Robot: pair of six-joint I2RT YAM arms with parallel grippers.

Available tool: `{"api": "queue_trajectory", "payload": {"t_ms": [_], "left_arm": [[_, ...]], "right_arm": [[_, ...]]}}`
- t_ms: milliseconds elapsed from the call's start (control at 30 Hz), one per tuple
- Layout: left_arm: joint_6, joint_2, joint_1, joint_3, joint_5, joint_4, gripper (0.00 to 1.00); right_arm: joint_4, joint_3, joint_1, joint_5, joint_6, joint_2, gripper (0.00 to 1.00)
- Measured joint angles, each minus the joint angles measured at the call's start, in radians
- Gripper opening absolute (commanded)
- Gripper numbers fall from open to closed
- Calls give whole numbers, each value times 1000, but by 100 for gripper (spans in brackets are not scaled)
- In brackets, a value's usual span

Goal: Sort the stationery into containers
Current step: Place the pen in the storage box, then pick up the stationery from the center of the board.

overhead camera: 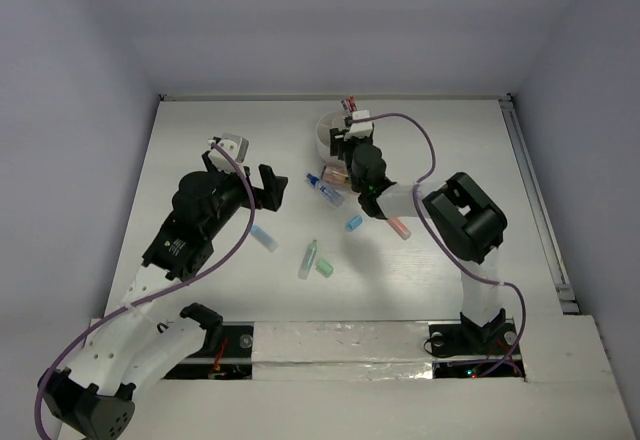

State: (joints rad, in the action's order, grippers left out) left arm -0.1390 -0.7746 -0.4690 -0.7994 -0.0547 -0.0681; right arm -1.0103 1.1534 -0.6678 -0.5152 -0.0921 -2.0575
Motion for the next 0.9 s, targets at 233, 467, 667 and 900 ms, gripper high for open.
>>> {"api": "queue_trajectory", "payload": {"t_ms": [233, 467, 667, 900], "left_arm": [[0, 0, 0, 0, -13, 0, 99], [0, 0, 0, 0, -24, 0, 99], [-3, 0, 0, 0, -40, 1, 99], [-11, 0, 4, 0, -41, 4, 93]], "right_arm": [[135, -7, 0, 3, 55, 164, 77], [401, -11, 0, 94, 153, 343, 19], [697, -13, 0, 351, 198, 430, 1], [988, 3, -2, 618, 199, 417, 47]]}}
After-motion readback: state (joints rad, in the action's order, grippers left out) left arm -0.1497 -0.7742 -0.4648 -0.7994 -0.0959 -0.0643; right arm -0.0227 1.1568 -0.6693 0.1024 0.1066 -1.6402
